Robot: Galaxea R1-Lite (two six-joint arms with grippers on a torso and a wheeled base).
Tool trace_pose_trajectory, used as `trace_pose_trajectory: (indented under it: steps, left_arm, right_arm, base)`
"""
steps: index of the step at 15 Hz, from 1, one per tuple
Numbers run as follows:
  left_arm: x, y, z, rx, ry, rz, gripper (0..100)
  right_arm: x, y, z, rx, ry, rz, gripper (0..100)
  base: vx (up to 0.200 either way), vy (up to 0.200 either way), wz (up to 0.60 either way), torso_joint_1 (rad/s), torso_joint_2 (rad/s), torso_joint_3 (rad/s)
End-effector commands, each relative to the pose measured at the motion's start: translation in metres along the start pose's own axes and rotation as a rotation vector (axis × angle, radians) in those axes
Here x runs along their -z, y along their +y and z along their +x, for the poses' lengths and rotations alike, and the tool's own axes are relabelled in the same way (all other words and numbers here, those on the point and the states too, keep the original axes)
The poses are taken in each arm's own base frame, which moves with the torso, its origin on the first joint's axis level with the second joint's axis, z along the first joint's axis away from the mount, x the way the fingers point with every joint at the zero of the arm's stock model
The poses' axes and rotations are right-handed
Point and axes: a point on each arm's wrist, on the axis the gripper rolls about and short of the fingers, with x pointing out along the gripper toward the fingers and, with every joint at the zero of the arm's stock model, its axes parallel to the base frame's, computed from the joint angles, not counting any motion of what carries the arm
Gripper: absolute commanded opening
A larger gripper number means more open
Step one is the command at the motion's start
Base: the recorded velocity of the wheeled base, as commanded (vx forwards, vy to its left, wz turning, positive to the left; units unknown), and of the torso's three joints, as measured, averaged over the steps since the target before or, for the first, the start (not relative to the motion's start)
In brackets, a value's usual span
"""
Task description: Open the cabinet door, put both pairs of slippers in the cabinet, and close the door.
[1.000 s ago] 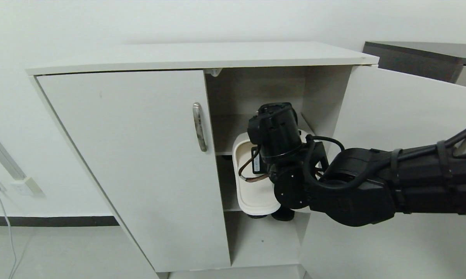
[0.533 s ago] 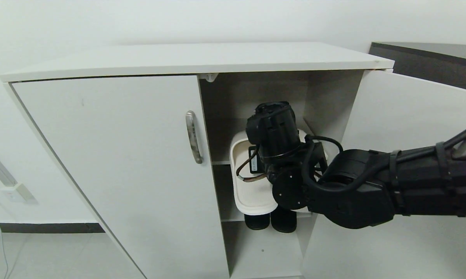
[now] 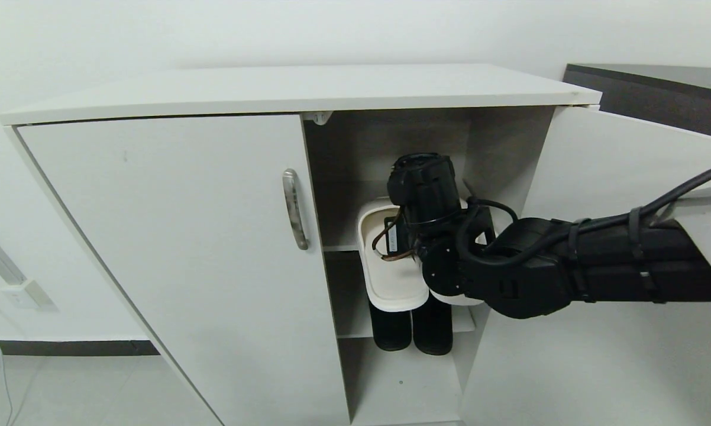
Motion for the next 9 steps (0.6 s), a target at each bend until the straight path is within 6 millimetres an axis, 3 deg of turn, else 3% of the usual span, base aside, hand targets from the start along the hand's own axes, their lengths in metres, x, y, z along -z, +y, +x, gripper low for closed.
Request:
trace_pose_trajectory:
  steps: [1,9]
  left_arm:
    - [0.0,0.0,0.0,-0.001,0.002,0.0,0]
    - [0.0,0.0,0.0,-0.006,0.0,-0.008,0]
  right_arm:
    - [0.001,0.001,0.011,0.011,-0.001,0.0,0]
    - [-0.027,-0.01,0.034,0.008,-0.001,0.023,0]
  base:
    - [0.0,0.0,0.0,0.0,0.0,0.0]
    - [0.0,0.0,0.0,0.0,0.0,0.0]
